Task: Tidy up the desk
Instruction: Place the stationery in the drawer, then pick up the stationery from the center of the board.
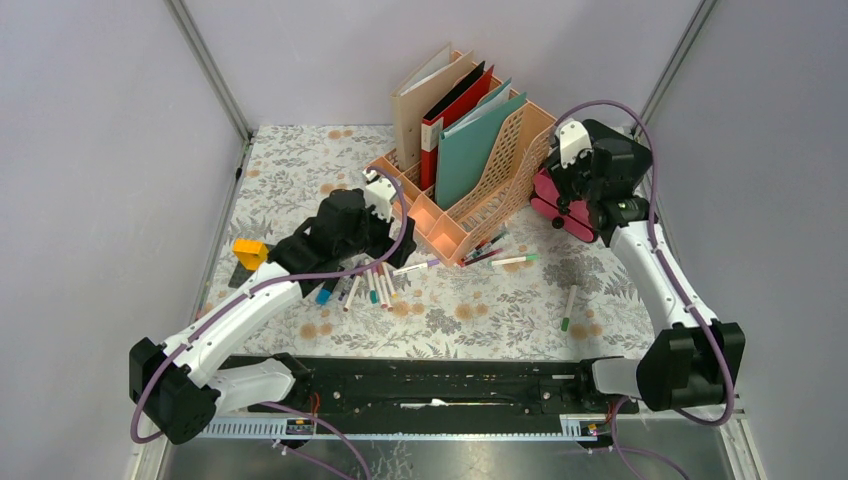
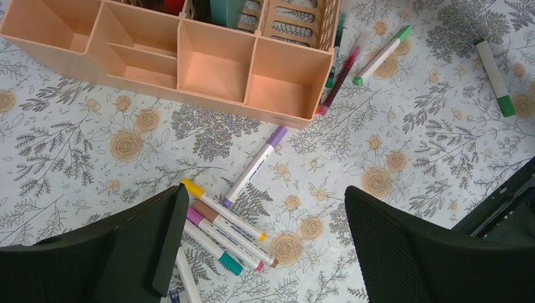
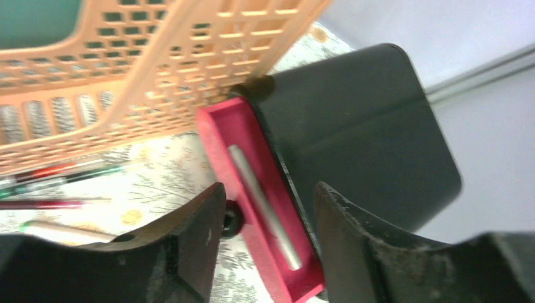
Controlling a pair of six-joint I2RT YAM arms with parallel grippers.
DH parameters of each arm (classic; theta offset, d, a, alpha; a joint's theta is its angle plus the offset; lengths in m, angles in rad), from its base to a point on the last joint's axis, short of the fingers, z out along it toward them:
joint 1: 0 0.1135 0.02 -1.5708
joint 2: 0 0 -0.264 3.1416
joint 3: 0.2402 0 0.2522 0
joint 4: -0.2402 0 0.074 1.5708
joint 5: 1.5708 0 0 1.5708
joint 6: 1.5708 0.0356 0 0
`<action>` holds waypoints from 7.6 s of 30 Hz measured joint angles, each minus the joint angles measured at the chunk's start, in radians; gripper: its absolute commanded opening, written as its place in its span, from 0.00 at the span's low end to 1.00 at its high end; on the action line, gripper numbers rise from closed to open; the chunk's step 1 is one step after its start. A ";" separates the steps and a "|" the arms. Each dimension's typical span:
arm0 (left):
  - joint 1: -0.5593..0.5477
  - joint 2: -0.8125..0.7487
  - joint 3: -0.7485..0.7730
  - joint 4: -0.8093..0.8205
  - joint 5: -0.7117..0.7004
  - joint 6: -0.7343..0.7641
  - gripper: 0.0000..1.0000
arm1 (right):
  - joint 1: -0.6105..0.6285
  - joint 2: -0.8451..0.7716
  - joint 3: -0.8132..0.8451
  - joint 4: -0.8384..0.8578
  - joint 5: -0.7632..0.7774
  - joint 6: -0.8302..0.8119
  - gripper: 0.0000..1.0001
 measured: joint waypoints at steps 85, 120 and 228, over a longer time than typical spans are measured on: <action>0.049 0.145 -0.392 0.021 -0.440 -0.520 0.45 | -0.038 -0.295 -0.243 -0.200 -0.798 0.123 1.00; 0.066 0.230 -0.374 0.071 -0.369 -0.517 0.02 | -0.038 -0.296 -0.243 -0.200 -0.801 0.123 1.00; -0.369 -0.048 -0.534 1.115 -0.279 -0.519 0.99 | 0.274 -0.087 -0.227 -0.091 -0.819 0.301 0.00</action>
